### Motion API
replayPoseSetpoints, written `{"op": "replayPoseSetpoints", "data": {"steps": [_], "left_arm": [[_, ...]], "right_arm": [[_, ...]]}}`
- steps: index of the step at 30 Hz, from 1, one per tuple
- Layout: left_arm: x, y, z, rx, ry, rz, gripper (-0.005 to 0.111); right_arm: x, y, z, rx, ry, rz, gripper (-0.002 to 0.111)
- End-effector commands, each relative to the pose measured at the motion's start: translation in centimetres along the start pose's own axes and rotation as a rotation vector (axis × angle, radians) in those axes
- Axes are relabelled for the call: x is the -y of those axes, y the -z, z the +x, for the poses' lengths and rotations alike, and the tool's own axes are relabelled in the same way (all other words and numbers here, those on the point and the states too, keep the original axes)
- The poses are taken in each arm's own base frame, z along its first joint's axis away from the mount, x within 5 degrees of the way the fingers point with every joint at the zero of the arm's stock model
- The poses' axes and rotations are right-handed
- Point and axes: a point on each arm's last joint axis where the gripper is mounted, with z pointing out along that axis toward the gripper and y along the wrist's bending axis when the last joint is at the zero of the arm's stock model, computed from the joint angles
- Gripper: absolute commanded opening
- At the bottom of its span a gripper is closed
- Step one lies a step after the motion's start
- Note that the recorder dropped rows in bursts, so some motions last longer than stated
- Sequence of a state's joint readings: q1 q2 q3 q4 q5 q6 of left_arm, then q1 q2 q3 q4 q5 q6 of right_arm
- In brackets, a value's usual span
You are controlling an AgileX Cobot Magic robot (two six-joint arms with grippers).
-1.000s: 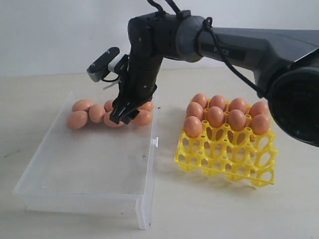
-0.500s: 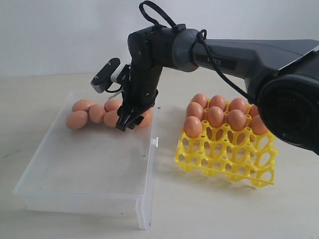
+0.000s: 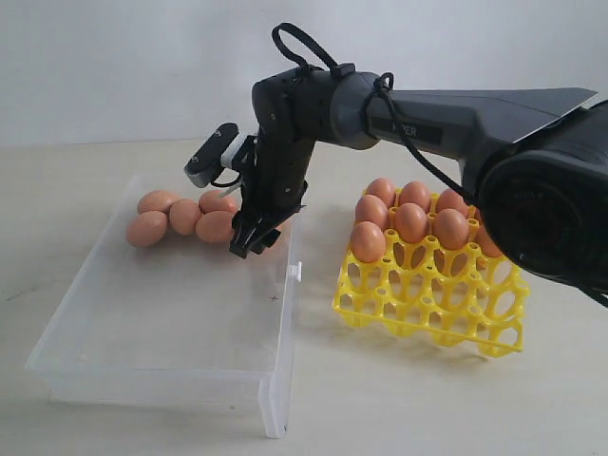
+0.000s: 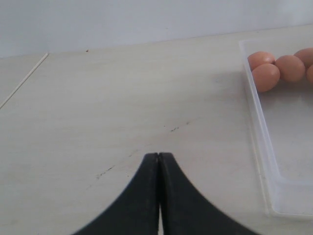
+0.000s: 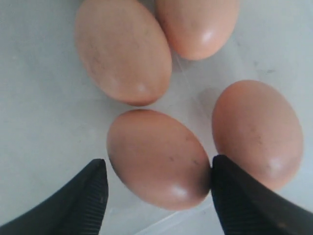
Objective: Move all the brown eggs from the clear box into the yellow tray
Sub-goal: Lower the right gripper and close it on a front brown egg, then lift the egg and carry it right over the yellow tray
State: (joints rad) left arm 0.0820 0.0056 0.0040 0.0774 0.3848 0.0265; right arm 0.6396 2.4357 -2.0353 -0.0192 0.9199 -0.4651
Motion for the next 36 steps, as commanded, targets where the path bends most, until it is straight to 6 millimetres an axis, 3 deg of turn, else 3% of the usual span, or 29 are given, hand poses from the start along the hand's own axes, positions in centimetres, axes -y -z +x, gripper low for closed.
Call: {"op": "replayPoseSetpoints", "data": {"steps": [1,5,8,14,21,30,36], "left_arm": [[0.0,0.1,-0.2,0.016,0.009,0.007,0.000],[0.0,0.1,-0.2,0.016,0.009,0.007,0.000],[0.0,0.1,-0.2,0.016,0.009,0.007,0.000],[0.0,0.1,-0.2,0.016,0.009,0.007,0.000],[0.0,0.1,-0.2,0.016,0.009,0.007,0.000],[0.0,0.1,-0.2,0.016,0.009,0.007,0.000],[0.0,0.1,-0.2,0.016,0.009,0.007,0.000]], "right_arm": [[0.3,-0.1,0.1,0.002,-0.008,-0.005,0.059],[0.2,-0.3,0.1,0.007,-0.015,-0.011,0.059],[0.2,-0.3,0.0,0.009,-0.015,-0.010,0.051],[0.0,-0.3,-0.1,0.018,-0.023,-0.026,0.000],[0.1,0.6,-0.3,0.028,-0.016,-0.025,0.000],[0.1,4.1,-1.0,0.084,-0.030,-0.046,0.000],[-0.8,6.3,-1.4,0.112,-0.086,-0.148,0.000]]}}
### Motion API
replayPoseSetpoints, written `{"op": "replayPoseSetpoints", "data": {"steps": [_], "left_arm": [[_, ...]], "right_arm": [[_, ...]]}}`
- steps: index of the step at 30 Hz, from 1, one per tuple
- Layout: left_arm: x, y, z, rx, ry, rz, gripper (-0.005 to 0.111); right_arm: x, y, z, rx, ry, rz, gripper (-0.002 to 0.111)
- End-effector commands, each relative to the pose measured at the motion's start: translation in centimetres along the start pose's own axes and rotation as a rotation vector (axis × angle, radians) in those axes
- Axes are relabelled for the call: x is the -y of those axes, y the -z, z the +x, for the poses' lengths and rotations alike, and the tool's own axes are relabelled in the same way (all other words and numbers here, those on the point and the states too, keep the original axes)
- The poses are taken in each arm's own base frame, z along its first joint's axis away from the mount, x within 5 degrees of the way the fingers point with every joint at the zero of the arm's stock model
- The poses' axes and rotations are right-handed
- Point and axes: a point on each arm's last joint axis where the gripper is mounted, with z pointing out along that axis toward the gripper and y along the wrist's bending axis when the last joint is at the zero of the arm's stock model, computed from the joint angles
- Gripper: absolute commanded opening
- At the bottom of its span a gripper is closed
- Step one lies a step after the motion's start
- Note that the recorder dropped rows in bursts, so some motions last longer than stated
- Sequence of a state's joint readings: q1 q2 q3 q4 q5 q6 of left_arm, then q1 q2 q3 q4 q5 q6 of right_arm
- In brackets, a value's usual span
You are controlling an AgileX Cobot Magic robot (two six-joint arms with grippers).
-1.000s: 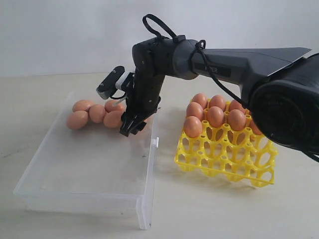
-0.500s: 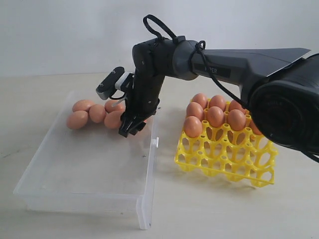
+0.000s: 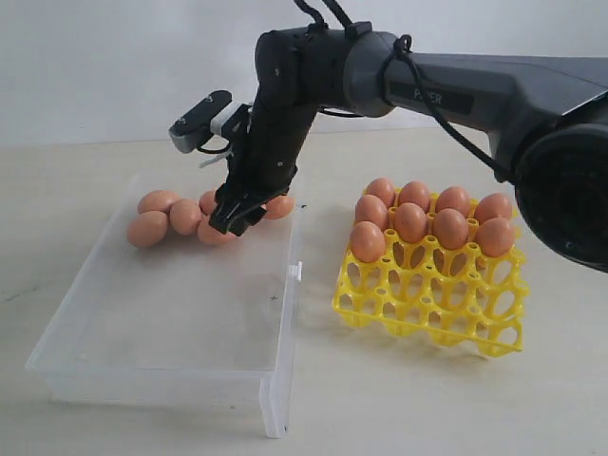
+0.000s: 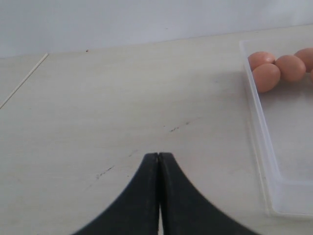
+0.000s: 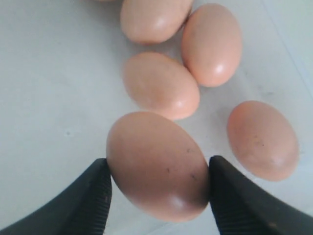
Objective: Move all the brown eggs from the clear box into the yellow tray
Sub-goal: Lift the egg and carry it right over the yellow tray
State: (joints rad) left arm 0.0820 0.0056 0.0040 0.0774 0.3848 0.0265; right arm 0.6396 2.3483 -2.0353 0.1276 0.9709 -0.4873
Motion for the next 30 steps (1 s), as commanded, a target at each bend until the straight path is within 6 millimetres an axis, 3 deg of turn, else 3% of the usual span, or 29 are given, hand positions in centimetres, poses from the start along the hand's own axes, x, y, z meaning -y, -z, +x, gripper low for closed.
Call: {"op": "replayPoseSetpoints", "data": {"steps": [1,5,10,15,20,30], "left_arm": [[0.0,0.1,-0.2,0.016,0.009,0.007,0.000],[0.0,0.1,-0.2,0.016,0.009,0.007,0.000],[0.0,0.1,-0.2,0.016,0.009,0.007,0.000],[0.0,0.1,-0.2,0.016,0.009,0.007,0.000],[0.0,0.1,-0.2,0.016,0.009,0.007,0.000],[0.0,0.1,-0.2,0.016,0.009,0.007,0.000]], "right_arm": [[-0.6,2.1,-0.3,0.024,-0.036,-0.072,0.000],[-1.3,3.5,-0.5,0.101,-0.038,-0.113,0.000],[-1.9,6.2,-1.0,0.318,-0.063,-0.081,0.000],[-2.3,8.1,0.9,0.477,-0.121,0.027,0.000],[-2.6,10.0,5.5,0.618,-0.259,0.221,0.000],[-2.7,13.0,19.2,0.744,-0.664,0.536,0.000]]}}
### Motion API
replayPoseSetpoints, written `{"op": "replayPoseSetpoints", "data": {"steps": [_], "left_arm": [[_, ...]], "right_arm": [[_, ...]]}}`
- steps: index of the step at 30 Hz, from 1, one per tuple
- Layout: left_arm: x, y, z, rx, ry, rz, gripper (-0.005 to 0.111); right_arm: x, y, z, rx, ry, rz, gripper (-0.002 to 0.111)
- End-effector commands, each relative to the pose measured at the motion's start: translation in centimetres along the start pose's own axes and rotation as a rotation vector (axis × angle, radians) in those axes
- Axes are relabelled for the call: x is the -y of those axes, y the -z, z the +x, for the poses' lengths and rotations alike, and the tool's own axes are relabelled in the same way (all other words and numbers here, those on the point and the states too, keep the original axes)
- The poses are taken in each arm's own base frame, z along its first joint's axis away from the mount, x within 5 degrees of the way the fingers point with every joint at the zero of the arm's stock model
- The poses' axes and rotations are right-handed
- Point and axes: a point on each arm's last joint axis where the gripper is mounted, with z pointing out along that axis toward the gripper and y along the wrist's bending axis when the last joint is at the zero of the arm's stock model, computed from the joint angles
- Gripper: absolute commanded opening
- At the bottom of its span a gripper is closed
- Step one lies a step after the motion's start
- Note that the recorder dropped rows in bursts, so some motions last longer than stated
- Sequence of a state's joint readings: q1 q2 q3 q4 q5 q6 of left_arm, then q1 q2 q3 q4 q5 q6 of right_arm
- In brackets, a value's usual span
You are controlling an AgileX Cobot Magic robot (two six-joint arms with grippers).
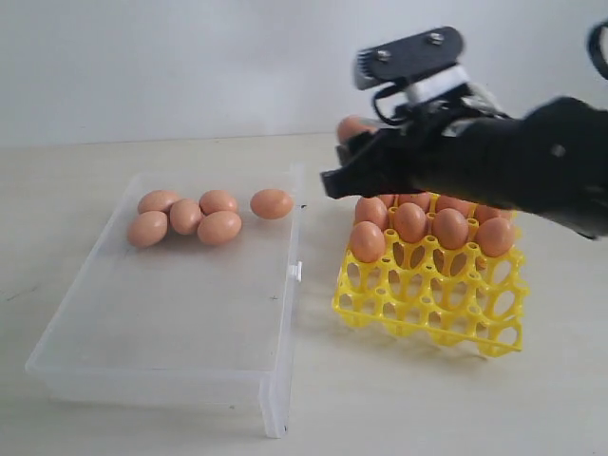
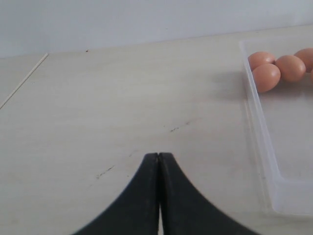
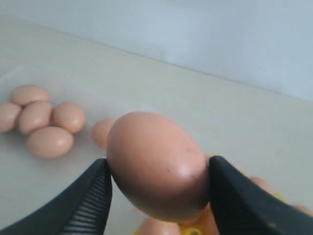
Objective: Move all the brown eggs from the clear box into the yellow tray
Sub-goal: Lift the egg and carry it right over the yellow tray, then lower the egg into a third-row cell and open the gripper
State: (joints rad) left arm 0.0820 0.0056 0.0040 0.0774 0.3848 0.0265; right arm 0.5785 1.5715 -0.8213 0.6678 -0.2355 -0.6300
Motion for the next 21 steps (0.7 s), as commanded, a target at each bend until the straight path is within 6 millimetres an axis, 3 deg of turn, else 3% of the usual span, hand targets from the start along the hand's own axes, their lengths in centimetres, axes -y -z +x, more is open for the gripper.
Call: {"op": "replayPoseSetpoints", "data": {"steps": [1,6,13,17,21], "left_arm": [[0.0,0.1,-0.2,0.016,0.009,0.007,0.000],[0.0,0.1,-0.2,0.016,0.009,0.007,0.000],[0.0,0.1,-0.2,0.016,0.009,0.007,0.000],[0.0,0.1,-0.2,0.016,0.009,0.007,0.000],[0.0,0.1,-0.2,0.016,0.009,0.007,0.000]], "right_arm": [[3.8,3.6,2.7,0.099,-0.188,0.185,0.000],[5.9,5.2,5.7,0.111,-0.268,0.285,0.000],[5.6,4.4,6.2,0.113,-0.291,0.239,0.000],[4.9,2.7,7.1,0.130,-0.315,0.167,0.000],[4.5,-0.4,9.4,0.095,-0.286,0.141,0.000]]}}
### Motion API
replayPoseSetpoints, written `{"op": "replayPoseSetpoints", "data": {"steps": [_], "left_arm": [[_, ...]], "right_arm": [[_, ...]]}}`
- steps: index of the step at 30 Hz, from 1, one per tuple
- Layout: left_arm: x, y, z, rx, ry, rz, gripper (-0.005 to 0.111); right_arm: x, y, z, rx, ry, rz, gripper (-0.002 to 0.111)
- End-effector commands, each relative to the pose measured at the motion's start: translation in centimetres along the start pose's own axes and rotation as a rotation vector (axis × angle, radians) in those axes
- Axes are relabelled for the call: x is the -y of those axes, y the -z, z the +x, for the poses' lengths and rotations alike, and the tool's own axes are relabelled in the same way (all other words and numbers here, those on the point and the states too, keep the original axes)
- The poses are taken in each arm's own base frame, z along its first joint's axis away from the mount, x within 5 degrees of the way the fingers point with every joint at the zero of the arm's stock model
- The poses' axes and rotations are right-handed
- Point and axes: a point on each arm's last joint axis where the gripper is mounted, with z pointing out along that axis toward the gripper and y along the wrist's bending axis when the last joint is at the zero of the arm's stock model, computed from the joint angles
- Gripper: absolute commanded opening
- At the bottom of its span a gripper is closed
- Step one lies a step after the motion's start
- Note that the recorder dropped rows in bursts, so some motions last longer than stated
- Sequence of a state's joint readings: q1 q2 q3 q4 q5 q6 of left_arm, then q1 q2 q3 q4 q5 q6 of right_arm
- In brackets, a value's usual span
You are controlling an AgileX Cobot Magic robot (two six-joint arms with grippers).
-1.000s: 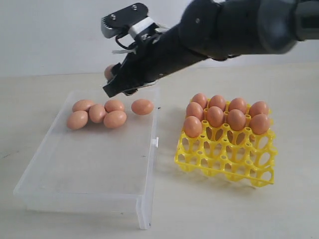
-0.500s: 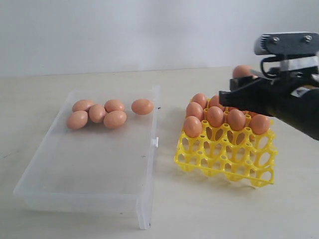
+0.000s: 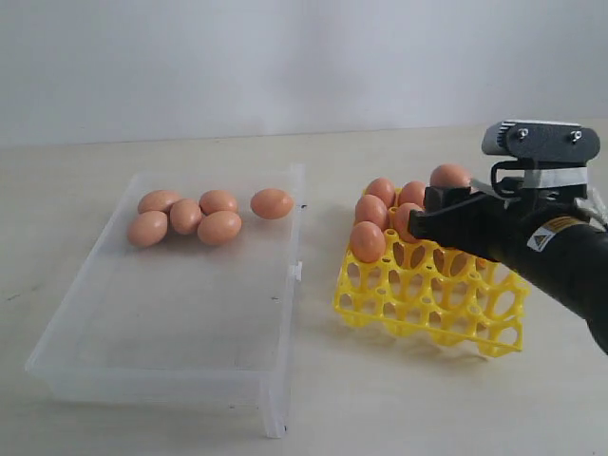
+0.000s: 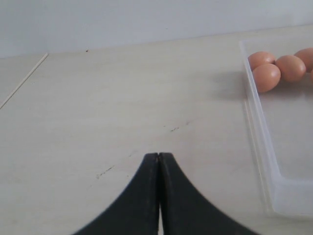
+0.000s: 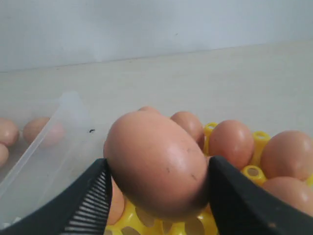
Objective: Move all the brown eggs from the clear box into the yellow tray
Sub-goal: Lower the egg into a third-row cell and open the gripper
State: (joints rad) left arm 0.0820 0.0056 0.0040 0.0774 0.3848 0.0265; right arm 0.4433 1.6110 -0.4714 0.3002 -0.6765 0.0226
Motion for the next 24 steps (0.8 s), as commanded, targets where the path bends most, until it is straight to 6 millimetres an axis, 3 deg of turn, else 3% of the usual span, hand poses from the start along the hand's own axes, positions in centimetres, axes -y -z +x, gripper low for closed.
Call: {"op": "replayPoseSetpoints", "data": {"steps": [1,8,13,24], "left_arm": [[0.0,0.1,-0.2,0.016,0.009,0.007,0.000],[0.0,0.1,-0.2,0.016,0.009,0.007,0.000],[0.0,0.1,-0.2,0.016,0.009,0.007,0.000],[0.0,0.1,-0.2,0.016,0.009,0.007,0.000]], "right_arm": [[0.1,-2.4,1.5,-0.007,0.020,-0.007,0.000],[-0.6,-5.7,2.3,-0.041,0.085,-0.047,0.000],[0.4,-6.4,3.0,-0.070,0.091,-0.026,0.000],[0.5,-6.5,3.2,-0.094,0.113,-0.049,0.000]]}}
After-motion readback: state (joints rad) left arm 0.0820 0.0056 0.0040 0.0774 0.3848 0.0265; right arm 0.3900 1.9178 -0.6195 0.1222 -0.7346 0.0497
